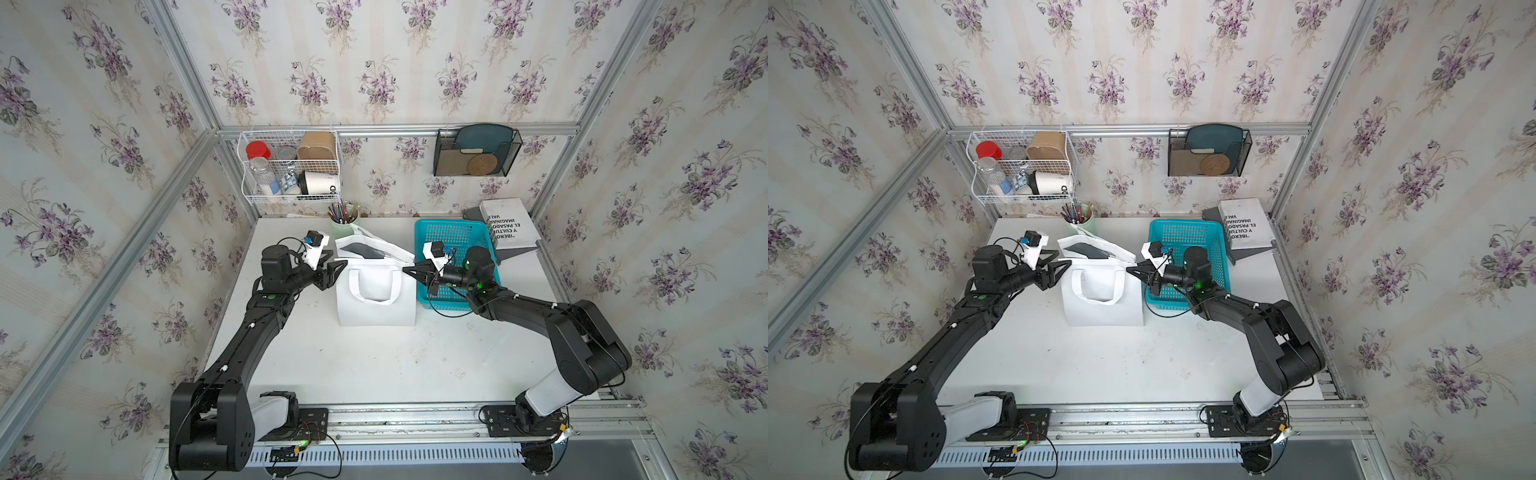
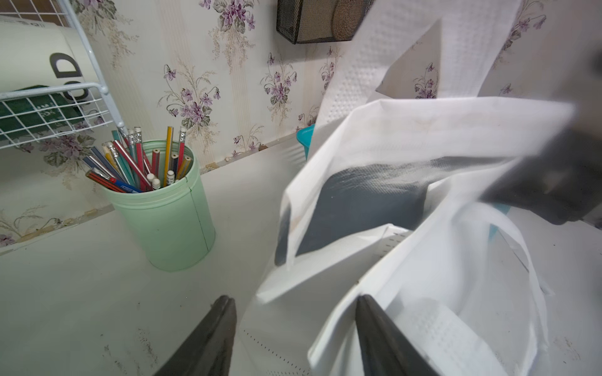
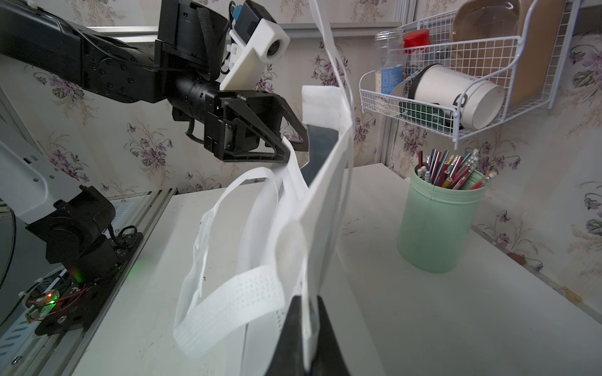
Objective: Place the ice pack in the delivery bag
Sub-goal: Close the delivery bag at the center of the board.
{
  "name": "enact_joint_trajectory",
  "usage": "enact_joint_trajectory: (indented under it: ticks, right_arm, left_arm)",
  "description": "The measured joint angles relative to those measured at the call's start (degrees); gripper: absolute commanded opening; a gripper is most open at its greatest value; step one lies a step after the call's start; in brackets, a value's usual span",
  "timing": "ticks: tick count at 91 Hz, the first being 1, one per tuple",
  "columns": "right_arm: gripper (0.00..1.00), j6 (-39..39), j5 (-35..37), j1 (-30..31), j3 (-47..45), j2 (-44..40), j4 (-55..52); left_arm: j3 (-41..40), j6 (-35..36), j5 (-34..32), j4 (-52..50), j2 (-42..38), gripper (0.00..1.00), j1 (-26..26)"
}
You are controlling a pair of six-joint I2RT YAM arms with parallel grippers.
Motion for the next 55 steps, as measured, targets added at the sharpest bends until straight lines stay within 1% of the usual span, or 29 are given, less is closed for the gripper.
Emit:
enact_joint_trajectory:
  ticks: [15, 33, 43, 55]
  right_arm:
    - [0.00, -0.2, -0.6, -0.3, 0.6, 0.0, -1.2]
    - [0.00, -1.0, -1.9, -0.3, 1.8, 0.0, -3.9]
    - [0.00, -3.1, -2.5, -0.3, 2.7, 0.0, -6.0]
    - [0.00, -6.0, -4.1, -0.5, 4.3, 0.6, -9.2]
  left_arm:
    - [0.6, 3.7, 6.8, -2.4, 2.3, 0.73, 1.9]
    - [4.6, 10.6, 13.5, -8.8, 7.1, 0.74, 2.9]
    - [7.3, 15.2, 16.2, -12.3, 9.1, 0.75, 4.3]
    - [8.3, 19.4, 19.2, -13.7, 11.0, 0.75, 6.1]
